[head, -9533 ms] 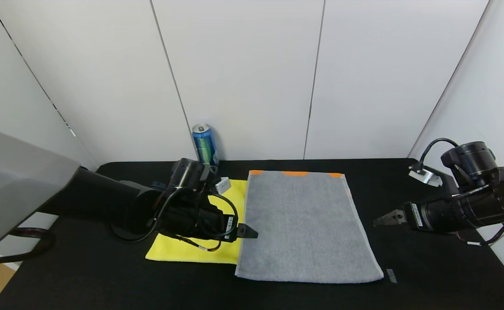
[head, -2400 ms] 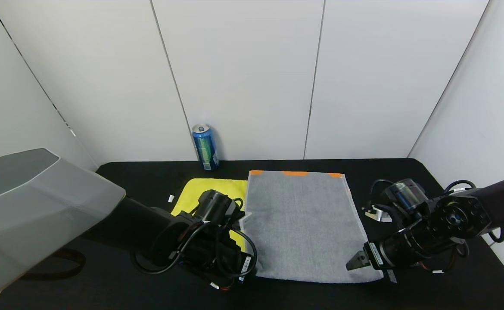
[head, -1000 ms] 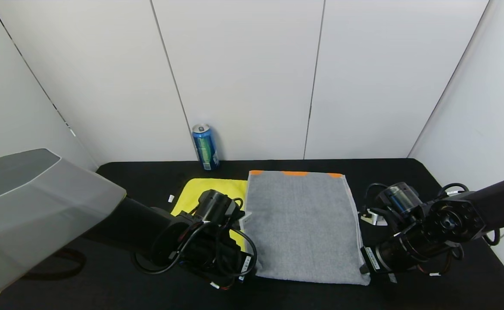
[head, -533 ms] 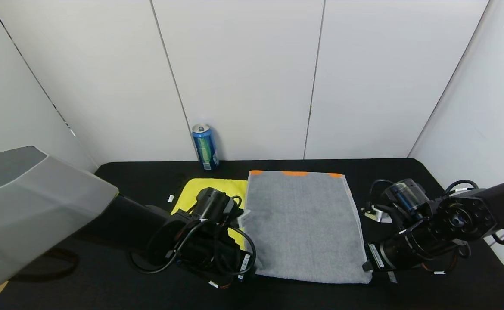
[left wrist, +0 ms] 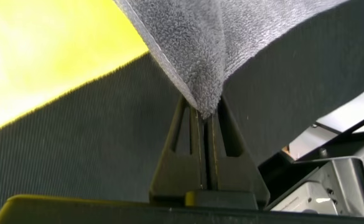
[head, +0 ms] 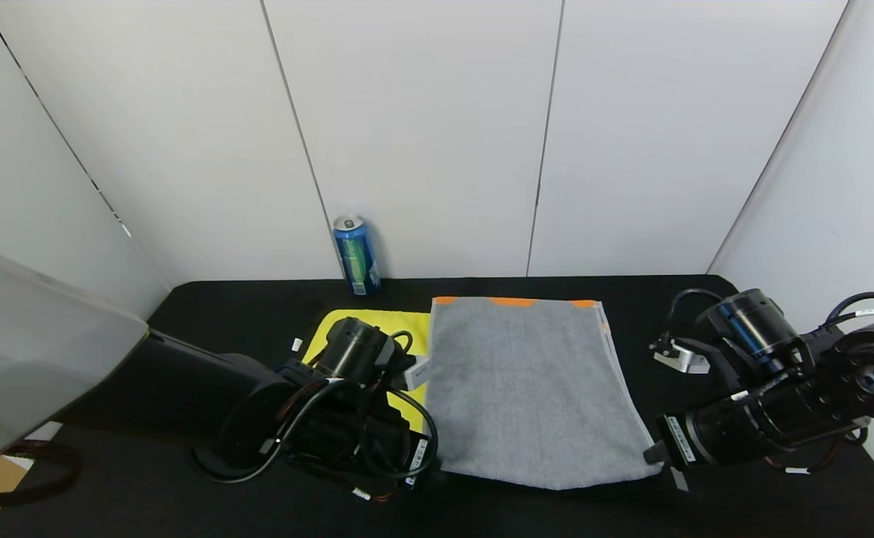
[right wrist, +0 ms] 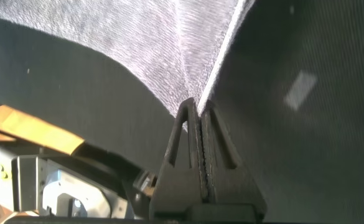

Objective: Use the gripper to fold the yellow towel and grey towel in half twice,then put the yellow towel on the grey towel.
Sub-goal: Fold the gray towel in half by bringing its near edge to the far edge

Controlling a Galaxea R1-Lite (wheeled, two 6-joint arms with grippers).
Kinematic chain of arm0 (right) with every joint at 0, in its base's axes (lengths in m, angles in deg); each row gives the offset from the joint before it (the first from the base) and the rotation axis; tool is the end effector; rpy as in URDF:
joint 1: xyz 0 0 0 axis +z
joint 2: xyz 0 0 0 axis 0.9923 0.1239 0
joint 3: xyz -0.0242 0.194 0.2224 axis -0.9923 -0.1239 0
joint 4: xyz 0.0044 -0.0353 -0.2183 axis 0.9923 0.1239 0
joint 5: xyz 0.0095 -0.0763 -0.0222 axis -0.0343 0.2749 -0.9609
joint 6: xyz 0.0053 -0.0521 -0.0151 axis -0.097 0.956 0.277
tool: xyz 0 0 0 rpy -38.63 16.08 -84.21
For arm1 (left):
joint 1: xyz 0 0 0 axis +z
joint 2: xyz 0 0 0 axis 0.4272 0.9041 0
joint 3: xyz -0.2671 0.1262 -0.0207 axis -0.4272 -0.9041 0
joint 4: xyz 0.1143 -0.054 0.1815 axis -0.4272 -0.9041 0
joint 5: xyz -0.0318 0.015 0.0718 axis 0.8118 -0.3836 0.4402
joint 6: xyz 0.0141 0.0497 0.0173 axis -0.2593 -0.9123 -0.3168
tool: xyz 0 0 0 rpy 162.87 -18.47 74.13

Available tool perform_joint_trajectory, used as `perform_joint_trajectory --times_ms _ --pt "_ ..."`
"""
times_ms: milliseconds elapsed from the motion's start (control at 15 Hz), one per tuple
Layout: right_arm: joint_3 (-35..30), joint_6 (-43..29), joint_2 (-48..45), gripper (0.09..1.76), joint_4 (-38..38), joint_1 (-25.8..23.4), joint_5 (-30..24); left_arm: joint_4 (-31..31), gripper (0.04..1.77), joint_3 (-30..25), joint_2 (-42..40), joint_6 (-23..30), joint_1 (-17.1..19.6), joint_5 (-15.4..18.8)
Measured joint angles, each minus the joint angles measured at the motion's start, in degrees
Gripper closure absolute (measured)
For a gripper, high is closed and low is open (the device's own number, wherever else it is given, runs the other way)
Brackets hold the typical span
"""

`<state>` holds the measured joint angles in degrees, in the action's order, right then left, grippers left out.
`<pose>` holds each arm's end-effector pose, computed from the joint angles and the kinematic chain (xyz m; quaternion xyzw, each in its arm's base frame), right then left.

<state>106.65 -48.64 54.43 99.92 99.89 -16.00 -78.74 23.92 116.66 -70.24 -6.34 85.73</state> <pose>0.3021 0.1069 0.0637 0.0634 0.5471 0.1834 0.8143 0.3022 -0.2043 0.0296 -0.0037 0.4880 -0.3221 0.8113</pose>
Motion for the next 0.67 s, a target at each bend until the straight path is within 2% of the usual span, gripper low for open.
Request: perform_joint_trajectory --times_ms 467,667 --pt "-4.4 -4.5 -9.1 1.74 0.5 0.5 0.0 -0.3 1.69 -8.0 -11.7 0.2 -1.4 -0.9" --pt "-7.0 -6.1 -13.0 1.74 0.4 1.9 0.0 -0.3 1.69 -10.9 -16.7 0.3 -2.7 -3.1"
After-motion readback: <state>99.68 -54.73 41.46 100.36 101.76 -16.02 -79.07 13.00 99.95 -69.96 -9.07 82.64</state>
